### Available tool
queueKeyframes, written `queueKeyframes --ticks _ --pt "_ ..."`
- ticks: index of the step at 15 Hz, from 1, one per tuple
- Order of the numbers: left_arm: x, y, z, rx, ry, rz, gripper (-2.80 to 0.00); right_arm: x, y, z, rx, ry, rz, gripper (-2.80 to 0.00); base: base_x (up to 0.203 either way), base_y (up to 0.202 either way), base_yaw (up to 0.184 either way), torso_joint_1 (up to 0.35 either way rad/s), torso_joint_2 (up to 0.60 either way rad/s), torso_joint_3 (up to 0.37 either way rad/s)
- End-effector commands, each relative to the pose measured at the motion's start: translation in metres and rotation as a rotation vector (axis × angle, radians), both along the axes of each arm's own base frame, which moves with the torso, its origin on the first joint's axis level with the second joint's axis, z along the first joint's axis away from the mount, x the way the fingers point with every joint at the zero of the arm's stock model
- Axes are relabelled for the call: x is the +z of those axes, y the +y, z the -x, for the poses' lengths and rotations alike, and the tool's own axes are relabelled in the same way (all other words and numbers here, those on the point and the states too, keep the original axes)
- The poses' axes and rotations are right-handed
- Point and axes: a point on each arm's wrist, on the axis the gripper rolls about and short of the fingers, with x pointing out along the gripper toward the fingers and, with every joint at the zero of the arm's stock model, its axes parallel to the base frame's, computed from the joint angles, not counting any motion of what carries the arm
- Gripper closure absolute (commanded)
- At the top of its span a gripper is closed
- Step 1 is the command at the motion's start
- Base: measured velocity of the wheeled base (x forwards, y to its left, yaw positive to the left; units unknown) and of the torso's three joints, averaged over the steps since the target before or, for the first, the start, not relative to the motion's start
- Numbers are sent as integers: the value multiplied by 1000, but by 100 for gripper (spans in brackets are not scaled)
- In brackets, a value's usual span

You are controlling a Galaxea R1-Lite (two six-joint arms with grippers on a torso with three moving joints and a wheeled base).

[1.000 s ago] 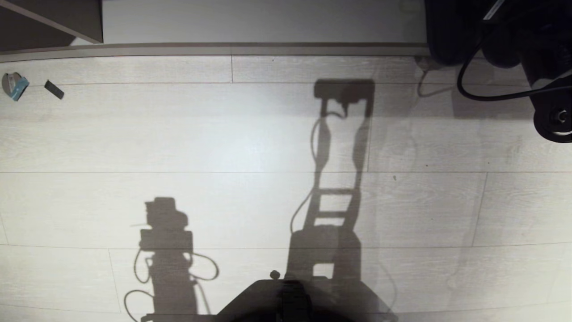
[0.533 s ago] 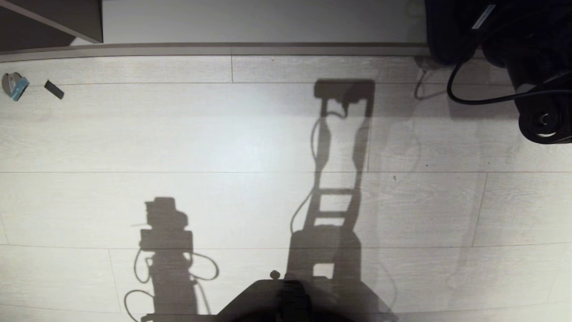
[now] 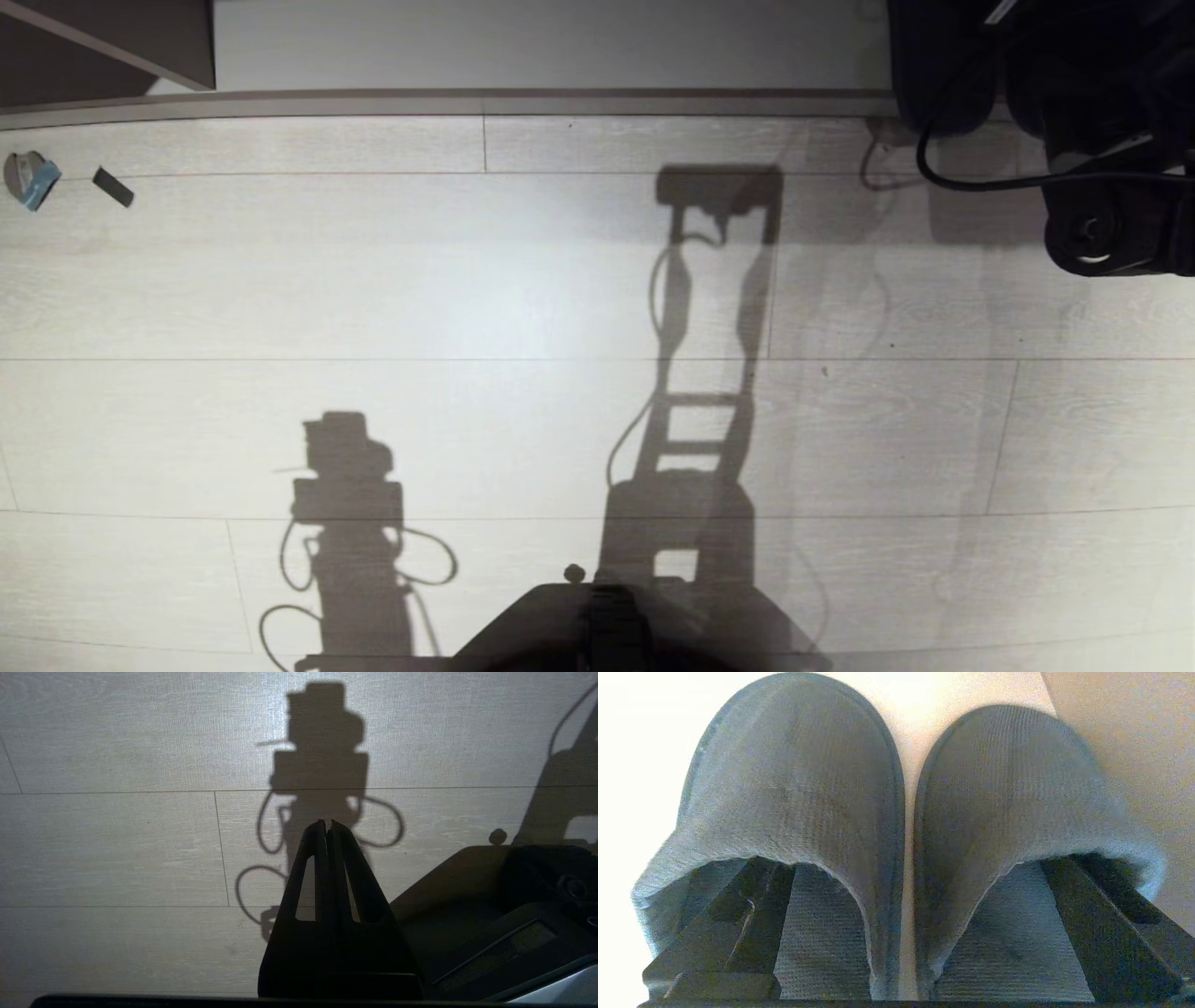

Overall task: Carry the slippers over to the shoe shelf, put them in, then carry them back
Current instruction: Pick up the slippers in the shoe cabinet

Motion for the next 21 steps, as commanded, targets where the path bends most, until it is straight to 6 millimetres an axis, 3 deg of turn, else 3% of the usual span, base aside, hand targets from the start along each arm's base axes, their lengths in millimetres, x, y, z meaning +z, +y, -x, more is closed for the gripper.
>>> queueKeyframes --ticks 1,4,5,6,16,21 --pt "0 0 0 -1 -1 1 0 -11 0 -13 9 17 -17 -280 0 0 0 0 0 0" --pt "0 0 0 0 -1 1 0 -14 1 -20 25 -6 -33 -280 0 0 0 0 0 0" --pt "0 0 0 -1 -1 1 0 -14 1 -22 26 -16 -34 -110 0 0 0 0 0 0" --pt "0 0 0 -1 -1 1 0 -13 1 -24 26 -25 -34 0 0 0 0 0 0 0" --pt "0 0 0 0 -1 1 0 -2 8 -14 84 -55 25 0 0 0 0 0 0 0" --pt "0 0 0 0 -1 2 0 23 16 29 109 -51 20 0 0 0 0 0 0 0"
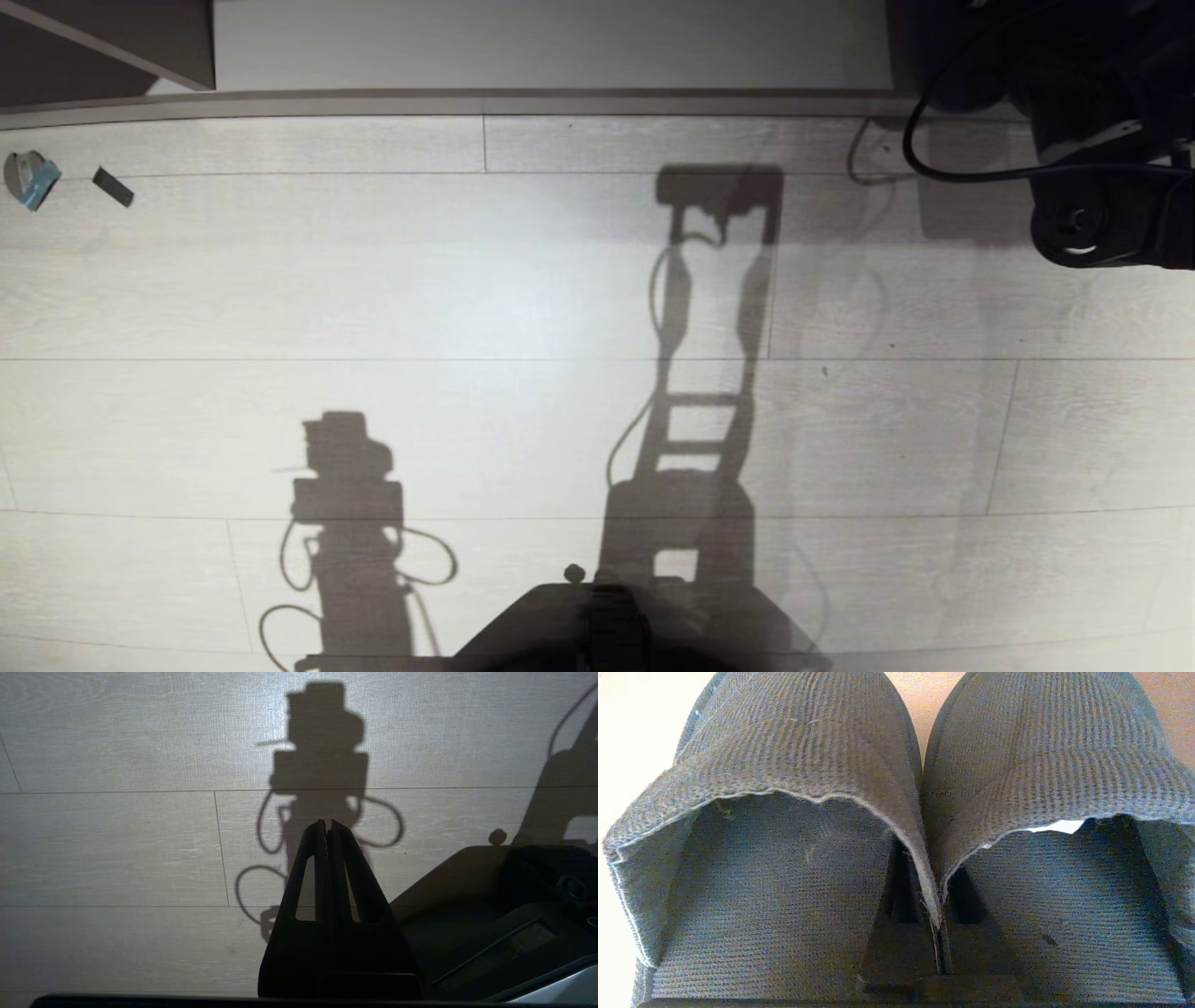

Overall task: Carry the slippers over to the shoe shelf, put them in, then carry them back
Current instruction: Pick up the slippers in the shoe cabinet, then place the slippers on the floor

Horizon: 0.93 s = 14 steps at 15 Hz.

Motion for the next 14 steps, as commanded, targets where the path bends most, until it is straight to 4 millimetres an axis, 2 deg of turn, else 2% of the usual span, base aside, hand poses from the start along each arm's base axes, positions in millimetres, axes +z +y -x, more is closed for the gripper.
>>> queueKeyframes --ticks 1,4,6,8,12,14 --pt "0 0 0 0 -1 1 0 9 1 31 9 31 3 0 0 0 0 0 0 0" --pt "0 0 0 0 0 -1 0 -25 2 56 21 224 30 0 0 0 0 0 0 0" --pt "0 0 0 0 -1 -1 0 -51 1 84 39 335 59 0 0 0 0 0 0 0" --pt "0 0 0 0 0 -1 0 -60 0 132 57 362 84 0 0 0 0 0 0 0" --pt "0 0 0 0 1 -1 0 -65 -9 230 54 327 124 0 0 0 0 0 0 0" --pt "0 0 0 -1 1 -1 0 -80 -16 276 54 355 140 0 0 0 0 0 0 0"
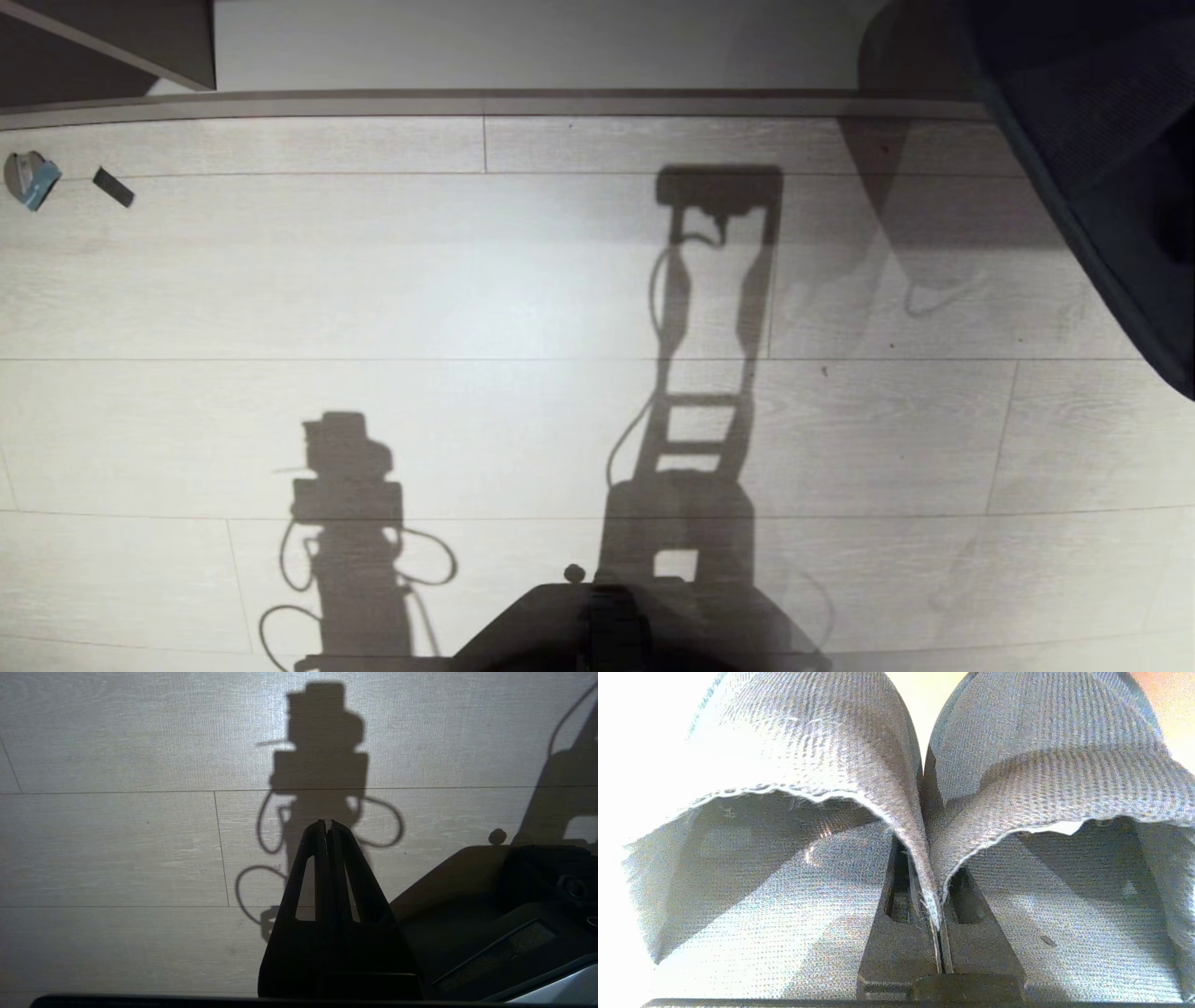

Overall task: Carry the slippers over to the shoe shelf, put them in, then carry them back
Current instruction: Place the slippers on the floor

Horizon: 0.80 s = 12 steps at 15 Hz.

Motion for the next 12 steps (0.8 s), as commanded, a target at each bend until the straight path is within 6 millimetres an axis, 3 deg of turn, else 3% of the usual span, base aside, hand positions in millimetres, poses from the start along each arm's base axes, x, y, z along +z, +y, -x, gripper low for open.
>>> queueKeyframes --ticks 1,5,8,12 --pt "0 0 0 1 0 -1 0 -7 -11 78 1 -83 -6 0 0 0 0 0 0 0" --pt "0 0 0 0 -1 0 0 -69 -22 146 -12 3 12 0 0 0 0 0 0 0" --pt "0 0 0 1 1 0 0 -116 -24 172 -76 76 18 0 0 0 0 0 0 0" --pt "0 0 0 -1 -1 0 0 -162 -23 195 -117 148 14 0 0 0 0 0 0 0"
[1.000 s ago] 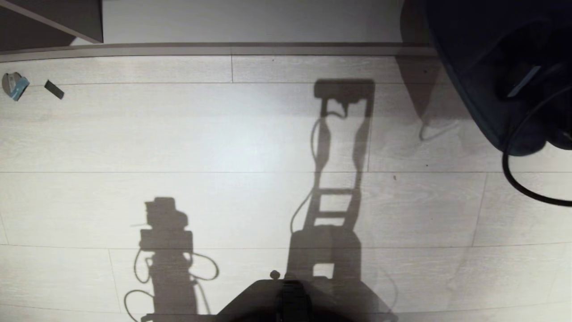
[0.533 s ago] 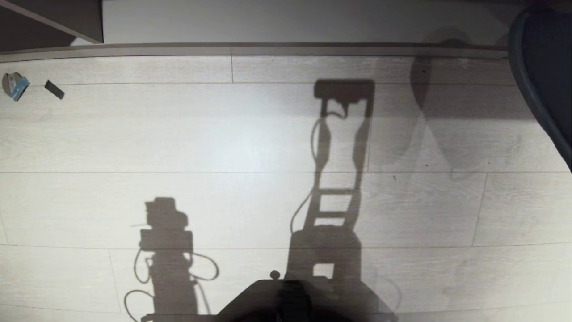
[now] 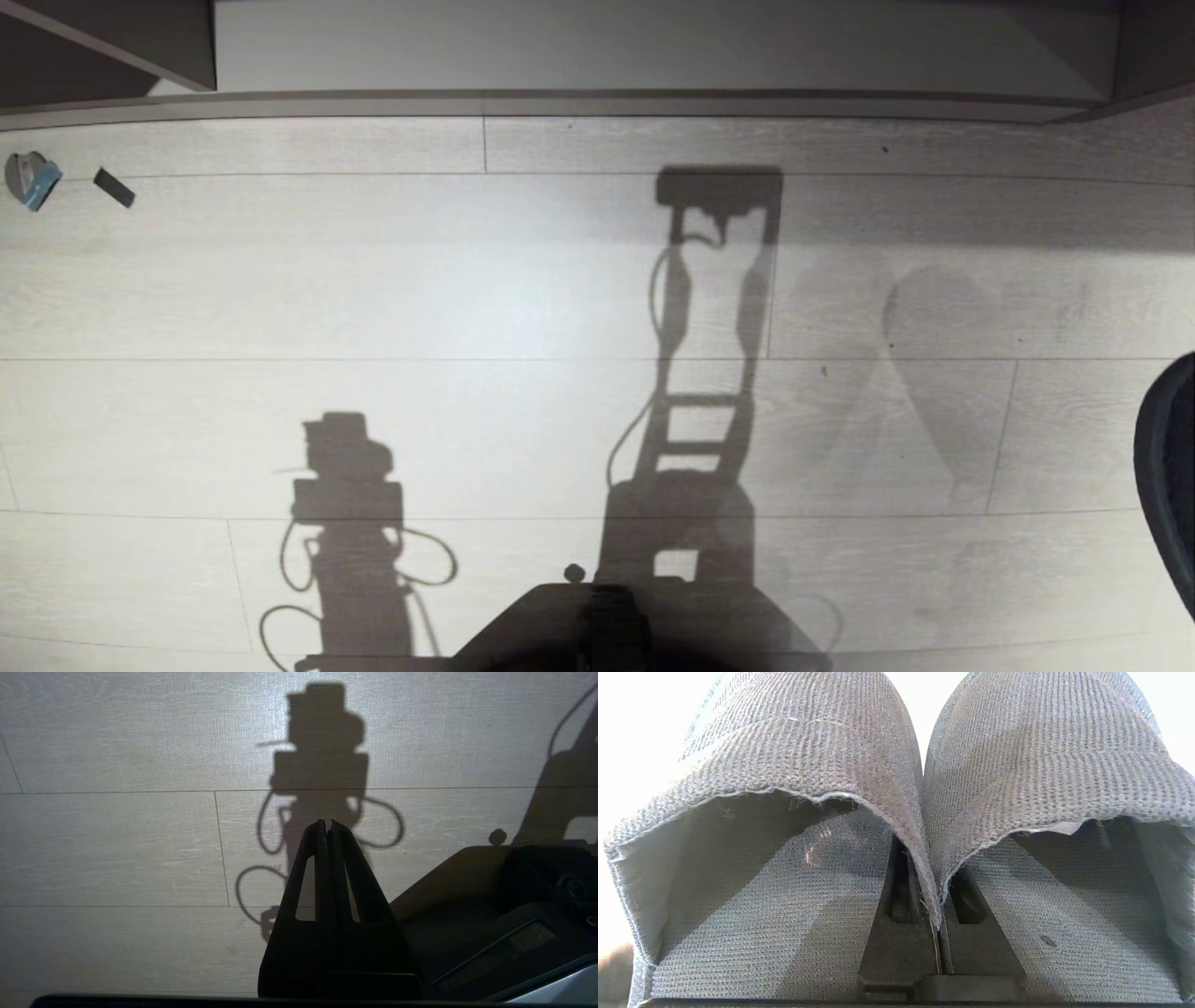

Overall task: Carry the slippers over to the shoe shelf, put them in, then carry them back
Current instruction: Place the slippers on the floor

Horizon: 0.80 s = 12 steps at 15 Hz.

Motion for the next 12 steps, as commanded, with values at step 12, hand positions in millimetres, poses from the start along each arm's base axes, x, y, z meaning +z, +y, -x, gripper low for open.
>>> queueKeyframes --ticks 12 --pt "0 0 0 0 0 5 0 -88 0 -3 -26 269 -28 0 0 0 0 0 0 0"
